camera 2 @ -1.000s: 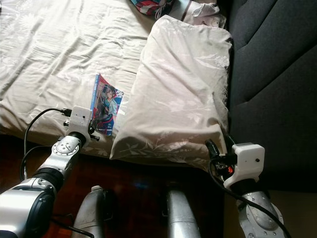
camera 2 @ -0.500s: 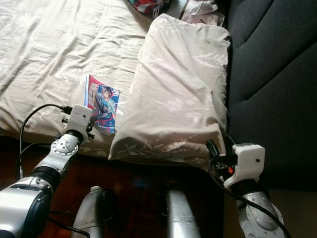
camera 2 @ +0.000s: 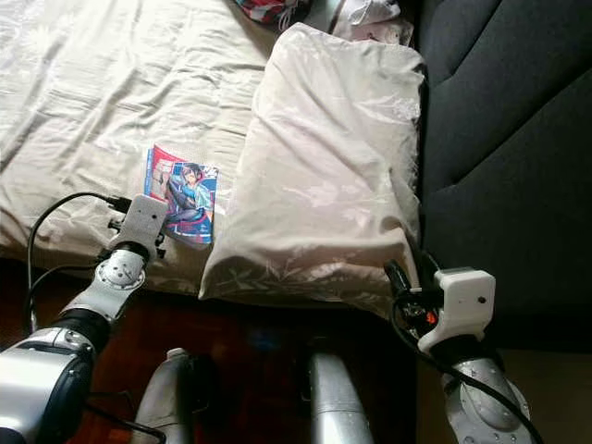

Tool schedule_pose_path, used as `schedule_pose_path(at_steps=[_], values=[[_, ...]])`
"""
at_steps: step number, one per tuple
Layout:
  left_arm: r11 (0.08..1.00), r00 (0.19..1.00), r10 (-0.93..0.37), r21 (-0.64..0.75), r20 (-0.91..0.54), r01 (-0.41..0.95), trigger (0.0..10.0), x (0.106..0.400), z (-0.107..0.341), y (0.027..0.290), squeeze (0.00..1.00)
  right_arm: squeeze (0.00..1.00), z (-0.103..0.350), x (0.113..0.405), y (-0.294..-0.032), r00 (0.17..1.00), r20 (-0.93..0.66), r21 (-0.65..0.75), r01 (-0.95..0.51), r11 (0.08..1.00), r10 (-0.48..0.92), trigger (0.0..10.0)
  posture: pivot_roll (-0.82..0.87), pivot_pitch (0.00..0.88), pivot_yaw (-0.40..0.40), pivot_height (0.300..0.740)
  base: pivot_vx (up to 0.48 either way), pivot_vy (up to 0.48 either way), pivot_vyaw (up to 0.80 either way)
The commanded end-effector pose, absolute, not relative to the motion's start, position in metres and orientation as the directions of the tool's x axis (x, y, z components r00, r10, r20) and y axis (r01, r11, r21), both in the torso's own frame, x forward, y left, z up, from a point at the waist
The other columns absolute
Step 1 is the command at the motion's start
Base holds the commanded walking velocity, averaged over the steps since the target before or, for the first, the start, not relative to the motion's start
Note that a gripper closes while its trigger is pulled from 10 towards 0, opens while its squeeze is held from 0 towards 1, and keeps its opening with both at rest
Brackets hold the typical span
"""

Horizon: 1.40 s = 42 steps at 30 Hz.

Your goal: Clean up the room

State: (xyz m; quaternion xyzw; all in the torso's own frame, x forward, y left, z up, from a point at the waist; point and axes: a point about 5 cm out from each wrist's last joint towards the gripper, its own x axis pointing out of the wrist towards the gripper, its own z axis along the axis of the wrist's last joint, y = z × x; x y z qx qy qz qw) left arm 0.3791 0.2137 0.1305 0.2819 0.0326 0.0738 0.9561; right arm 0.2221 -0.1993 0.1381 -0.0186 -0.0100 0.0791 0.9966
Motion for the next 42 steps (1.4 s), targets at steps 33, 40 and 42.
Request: schedule_pose_path(at_steps=[33, 40, 42], values=[[0.971, 0.994, 0.106, 0.219, -0.031, -0.097, 10.0, 0.292, 0.042, 0.205, 0.00, 0.00, 0.083, 0.257, -0.186, 0.996, -0.016, 0.102, -0.091, 0.991, 0.093, 10.0, -0.12, 0.184, 0.022, 0.656, 0.000, 0.000, 0.00], [0.971, 0.993, 0.108, 0.218, -0.045, -0.096, 10.0, 0.293, 0.040, 0.209, 0.00, 0.00, 0.074, 0.263, -0.184, 0.996, -0.033, 0.121, -0.083, 0.989, 0.088, 10.0, -0.12, 0.134, 0.040, 0.676, 0.000, 0.000, 0.00], [0.971, 0.993, 0.108, 0.218, -0.045, -0.096, 10.0, 0.293, 0.040, 0.209, 0.00, 0.00, 0.074, 0.263, -0.184, 0.996, -0.033, 0.121, -0.083, 0.989, 0.088, 10.0, -0.12, 0.134, 0.040, 0.676, 0.000, 0.000, 0.00]])
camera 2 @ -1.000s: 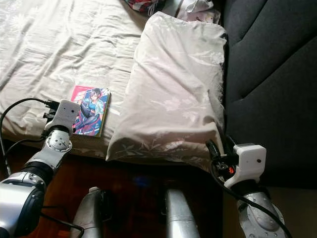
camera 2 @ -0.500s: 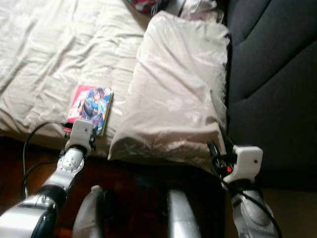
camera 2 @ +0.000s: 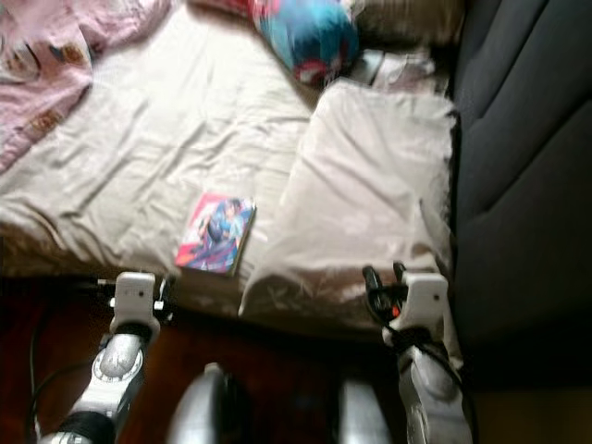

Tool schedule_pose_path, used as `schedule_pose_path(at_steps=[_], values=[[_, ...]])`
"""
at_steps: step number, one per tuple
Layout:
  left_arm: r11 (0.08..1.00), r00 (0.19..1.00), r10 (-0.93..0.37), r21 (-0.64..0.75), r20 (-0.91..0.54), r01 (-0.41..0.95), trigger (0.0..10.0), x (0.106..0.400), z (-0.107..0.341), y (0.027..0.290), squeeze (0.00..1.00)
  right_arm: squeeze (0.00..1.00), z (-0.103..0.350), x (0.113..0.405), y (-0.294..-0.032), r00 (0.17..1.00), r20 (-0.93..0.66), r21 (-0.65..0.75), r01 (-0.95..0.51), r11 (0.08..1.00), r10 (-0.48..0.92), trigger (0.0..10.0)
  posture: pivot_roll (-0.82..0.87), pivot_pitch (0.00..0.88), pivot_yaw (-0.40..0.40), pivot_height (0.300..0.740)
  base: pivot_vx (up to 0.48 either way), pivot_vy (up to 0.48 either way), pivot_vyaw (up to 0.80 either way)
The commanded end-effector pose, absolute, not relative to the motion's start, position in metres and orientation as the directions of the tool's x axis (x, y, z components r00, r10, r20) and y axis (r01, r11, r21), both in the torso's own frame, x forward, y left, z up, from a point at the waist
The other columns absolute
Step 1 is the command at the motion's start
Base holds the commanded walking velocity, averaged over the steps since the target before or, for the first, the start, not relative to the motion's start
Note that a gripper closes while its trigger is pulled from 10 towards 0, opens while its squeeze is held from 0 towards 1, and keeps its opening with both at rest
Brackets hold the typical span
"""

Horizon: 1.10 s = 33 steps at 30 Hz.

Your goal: Clean up the room

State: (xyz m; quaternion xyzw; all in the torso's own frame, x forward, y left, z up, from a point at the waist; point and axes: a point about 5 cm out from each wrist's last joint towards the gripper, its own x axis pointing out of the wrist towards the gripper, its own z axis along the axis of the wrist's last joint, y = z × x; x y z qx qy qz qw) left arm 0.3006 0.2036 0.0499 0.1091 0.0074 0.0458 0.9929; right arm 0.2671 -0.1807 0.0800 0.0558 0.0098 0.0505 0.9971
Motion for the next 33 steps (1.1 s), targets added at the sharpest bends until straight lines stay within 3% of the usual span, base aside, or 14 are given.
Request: schedule_pose_path(at_steps=[1, 24, 25, 28, 33], values=[[0.971, 0.993, 0.108, 0.218, -0.045, -0.096, 10.0, 0.293, 0.040, 0.209, 0.00, 0.00, 0.074, 0.263, -0.184, 0.996, -0.033, 0.121, -0.083, 0.989, 0.088, 10.0, -0.12, 0.134, 0.040, 0.676, 0.000, 0.000, 0.00], [0.971, 0.993, 0.108, 0.218, -0.045, -0.096, 10.0, 0.293, 0.040, 0.209, 0.00, 0.00, 0.074, 0.263, -0.184, 0.996, -0.033, 0.121, -0.083, 0.989, 0.088, 10.0, -0.12, 0.134, 0.040, 0.676, 0.000, 0.000, 0.00], [0.979, 0.992, 0.124, 0.164, -0.021, -0.119, 10.0, 0.298, 0.047, 0.206, 0.00, 0.00, 0.060, 0.278, -0.191, 0.997, -0.050, 0.131, -0.053, 0.990, 0.060, 10.0, -0.12, 0.000, 0.054, 0.681, 0.000, 0.000, 0.00], [0.986, 0.990, 0.134, 0.094, 0.055, -0.138, 10.0, 0.310, 0.064, 0.196, 0.00, 0.00, 0.049, 0.290, -0.201, 0.996, -0.086, 0.145, -0.006, 0.989, 0.019, 10.0, -0.12, 0.000, 0.060, 0.681, 0.000, 0.000, 0.00], [0.987, 0.991, 0.090, 0.121, 0.101, -0.102, 10.0, 0.309, 0.070, 0.191, 0.00, 0.00, 0.050, 0.288, -0.199, 0.998, -0.068, 0.167, 0.003, 0.986, 0.009, 10.0, -0.11, 0.000, 0.066, 0.681, 0.000, 0.000, 0.00]])
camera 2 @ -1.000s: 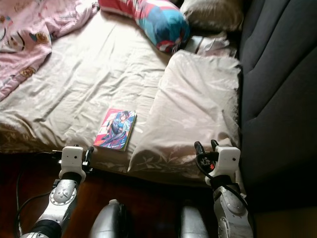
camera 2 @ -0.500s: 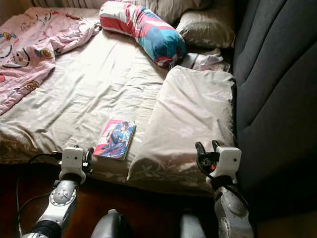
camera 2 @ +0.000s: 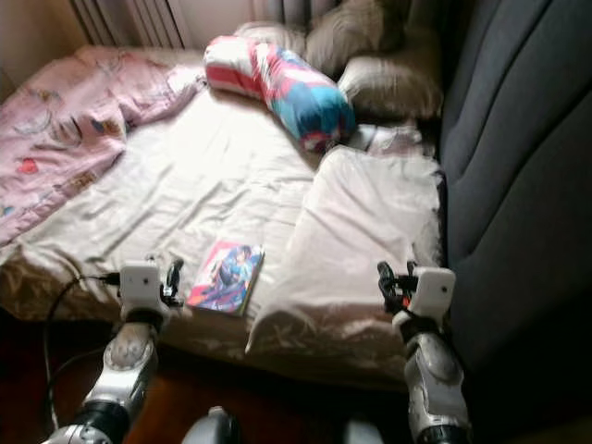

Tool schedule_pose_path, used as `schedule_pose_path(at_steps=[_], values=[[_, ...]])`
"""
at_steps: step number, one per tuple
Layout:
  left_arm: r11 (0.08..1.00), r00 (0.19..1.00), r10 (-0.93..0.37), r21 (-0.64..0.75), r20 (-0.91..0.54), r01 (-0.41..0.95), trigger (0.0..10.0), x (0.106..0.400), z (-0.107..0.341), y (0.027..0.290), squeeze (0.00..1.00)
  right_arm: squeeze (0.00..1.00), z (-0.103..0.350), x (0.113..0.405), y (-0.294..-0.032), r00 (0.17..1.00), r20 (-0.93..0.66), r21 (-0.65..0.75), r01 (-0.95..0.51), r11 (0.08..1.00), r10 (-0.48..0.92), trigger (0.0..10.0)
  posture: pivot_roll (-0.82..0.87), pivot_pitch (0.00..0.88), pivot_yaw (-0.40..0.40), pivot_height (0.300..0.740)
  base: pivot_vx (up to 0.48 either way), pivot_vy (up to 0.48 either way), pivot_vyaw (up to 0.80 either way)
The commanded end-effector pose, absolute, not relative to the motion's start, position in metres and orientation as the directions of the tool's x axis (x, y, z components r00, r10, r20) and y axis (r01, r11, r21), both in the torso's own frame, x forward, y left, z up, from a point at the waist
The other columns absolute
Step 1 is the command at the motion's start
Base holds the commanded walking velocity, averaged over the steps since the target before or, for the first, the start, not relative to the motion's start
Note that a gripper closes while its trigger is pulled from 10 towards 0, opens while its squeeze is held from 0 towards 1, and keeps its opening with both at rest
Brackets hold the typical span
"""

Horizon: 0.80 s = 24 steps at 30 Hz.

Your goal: Clean up the room

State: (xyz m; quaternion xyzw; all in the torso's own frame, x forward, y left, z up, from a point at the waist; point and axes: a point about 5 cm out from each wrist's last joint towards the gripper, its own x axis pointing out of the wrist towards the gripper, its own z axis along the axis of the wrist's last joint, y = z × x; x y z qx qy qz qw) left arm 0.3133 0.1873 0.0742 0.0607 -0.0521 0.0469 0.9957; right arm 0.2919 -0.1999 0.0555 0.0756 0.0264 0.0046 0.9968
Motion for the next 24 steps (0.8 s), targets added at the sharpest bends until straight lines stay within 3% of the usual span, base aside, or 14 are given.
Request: schedule_pose_path(at_steps=[1, 10, 20, 24], values=[[0.987, 0.992, 0.081, 0.129, 0.092, -0.093, 10.0, 0.306, 0.067, 0.190, 0.00, 0.00, 0.049, 0.287, -0.198, 0.997, -0.075, 0.156, -0.001, 0.988, 0.013, 10.0, -0.11, 0.000, 0.067, 0.691, 0.000, 0.000, 0.00], [0.986, 0.995, 0.100, 0.131, 0.004, -0.099, 10.0, 0.301, 0.053, 0.200, 0.00, 0.00, 0.040, 0.292, -0.193, 0.996, -0.076, 0.150, -0.032, 0.988, 0.044, 10.0, -0.10, 0.000, 0.065, 0.740, 0.000, 0.000, 0.00], [0.983, 0.985, 0.152, 0.115, -0.077, -0.142, 10.0, 0.293, 0.038, 0.208, 0.00, 0.00, 0.033, 0.291, -0.195, 0.993, -0.103, 0.130, -0.047, 0.990, 0.061, 10.0, -0.10, 0.000, 0.048, 0.740, 0.000, 0.000, 0.00], [0.981, 0.965, 0.179, 0.105, -0.194, -0.161, 10.0, 0.285, 0.020, 0.215, 0.00, 0.00, 0.017, 0.285, -0.199, 0.977, -0.208, 0.124, -0.020, 0.992, 0.046, 10.0, -0.10, 0.000, 0.044, 0.740, 0.000, 0.000, 0.00]])
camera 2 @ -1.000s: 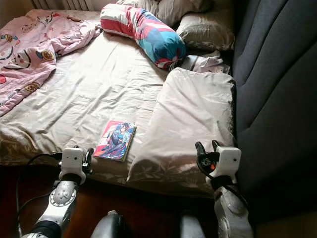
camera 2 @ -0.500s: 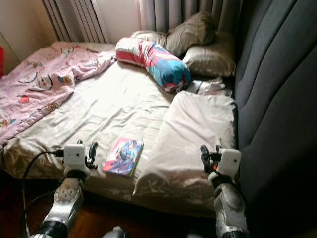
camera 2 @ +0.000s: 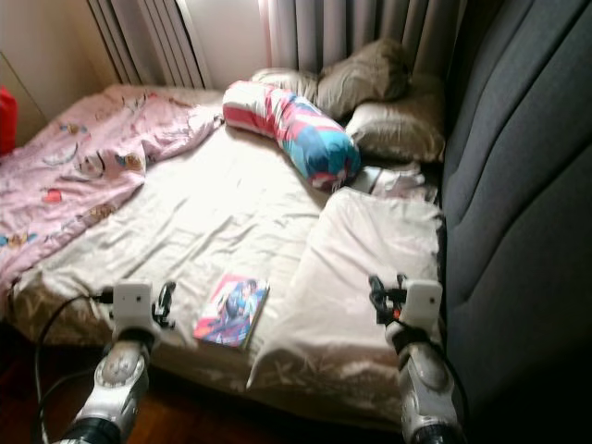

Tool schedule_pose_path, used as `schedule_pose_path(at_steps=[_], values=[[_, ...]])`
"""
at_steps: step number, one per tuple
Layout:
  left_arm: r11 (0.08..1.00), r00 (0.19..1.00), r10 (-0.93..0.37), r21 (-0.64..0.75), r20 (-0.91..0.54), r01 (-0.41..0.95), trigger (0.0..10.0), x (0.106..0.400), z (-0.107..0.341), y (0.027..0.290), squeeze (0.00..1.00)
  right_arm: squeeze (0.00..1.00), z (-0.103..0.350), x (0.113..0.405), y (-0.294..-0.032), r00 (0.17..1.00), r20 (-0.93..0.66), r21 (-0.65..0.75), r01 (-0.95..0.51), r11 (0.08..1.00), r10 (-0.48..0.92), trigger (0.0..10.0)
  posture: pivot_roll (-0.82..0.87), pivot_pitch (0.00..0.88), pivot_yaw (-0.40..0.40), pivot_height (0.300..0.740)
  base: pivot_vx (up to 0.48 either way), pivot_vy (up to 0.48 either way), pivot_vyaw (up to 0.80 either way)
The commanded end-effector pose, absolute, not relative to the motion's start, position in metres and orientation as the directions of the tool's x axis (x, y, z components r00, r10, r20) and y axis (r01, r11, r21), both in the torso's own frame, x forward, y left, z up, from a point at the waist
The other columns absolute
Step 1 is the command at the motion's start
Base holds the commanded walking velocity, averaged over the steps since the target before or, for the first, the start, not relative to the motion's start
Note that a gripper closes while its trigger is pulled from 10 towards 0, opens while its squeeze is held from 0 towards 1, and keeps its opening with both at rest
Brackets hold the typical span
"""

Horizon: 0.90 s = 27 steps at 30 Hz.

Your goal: Clean up the room

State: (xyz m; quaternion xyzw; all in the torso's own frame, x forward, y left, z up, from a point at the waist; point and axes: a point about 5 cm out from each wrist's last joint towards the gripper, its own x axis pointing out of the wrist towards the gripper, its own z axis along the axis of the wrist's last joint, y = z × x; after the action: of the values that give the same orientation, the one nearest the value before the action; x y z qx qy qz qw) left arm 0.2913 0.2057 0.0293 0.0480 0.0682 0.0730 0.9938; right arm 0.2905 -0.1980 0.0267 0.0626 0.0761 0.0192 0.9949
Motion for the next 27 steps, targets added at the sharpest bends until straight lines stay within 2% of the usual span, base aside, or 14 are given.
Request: schedule_pose_path(at_steps=[1, 6, 10, 12, 18, 27], values=[[0.980, 0.954, 0.192, 0.102, -0.230, -0.173, 10.0, 0.283, 0.014, 0.217, 0.00, 0.00, 0.011, 0.282, -0.200, 0.970, -0.240, 0.113, -0.010, 0.994, 0.037, 10.0, -0.10, 0.000, 0.041, 0.740, 0.000, 0.000, 0.00], [0.971, 0.885, 0.237, 0.094, -0.401, -0.218, 10.0, 0.265, -0.011, 0.226, 0.00, 0.00, -0.021, 0.259, -0.204, 0.901, -0.433, 0.107, 0.044, 0.993, 0.006, 10.0, -0.09, 0.000, 0.038, 0.740, 0.000, 0.000, 0.00], [0.980, 0.818, 0.200, 0.118, -0.540, -0.161, 10.0, 0.246, -0.034, 0.221, 0.00, 0.00, -0.043, 0.237, -0.200, 0.825, -0.564, 0.065, 0.021, 0.998, 0.019, 10.0, -0.09, 0.000, 0.035, 0.740, 0.000, 0.000, 0.00], [0.982, 0.783, 0.187, 0.122, -0.593, -0.142, 10.0, 0.235, -0.044, 0.218, 0.00, 0.00, -0.054, 0.223, -0.199, 0.780, -0.625, 0.069, 0.057, 0.996, -0.001, 10.0, -0.09, 0.000, 0.041, 0.740, 0.000, 0.000, 0.00], [0.986, 0.746, 0.161, 0.127, -0.646, -0.103, 10.0, 0.225, -0.053, 0.212, 0.00, 0.00, -0.068, 0.206, -0.192, 0.718, -0.695, 0.075, 0.097, 0.993, -0.018, 10.0, -0.09, 0.000, 0.050, 0.740, 0.000, 0.000, 0.00], [0.988, 0.716, 0.150, 0.135, -0.682, -0.079, 10.0, 0.219, -0.059, 0.208, 0.00, 0.00, -0.076, 0.192, -0.189, 0.675, -0.738, 0.072, 0.094, 0.993, -0.011, 10.0, -0.09, 0.000, 0.057, 0.740, 0.000, 0.410, 0.00]])
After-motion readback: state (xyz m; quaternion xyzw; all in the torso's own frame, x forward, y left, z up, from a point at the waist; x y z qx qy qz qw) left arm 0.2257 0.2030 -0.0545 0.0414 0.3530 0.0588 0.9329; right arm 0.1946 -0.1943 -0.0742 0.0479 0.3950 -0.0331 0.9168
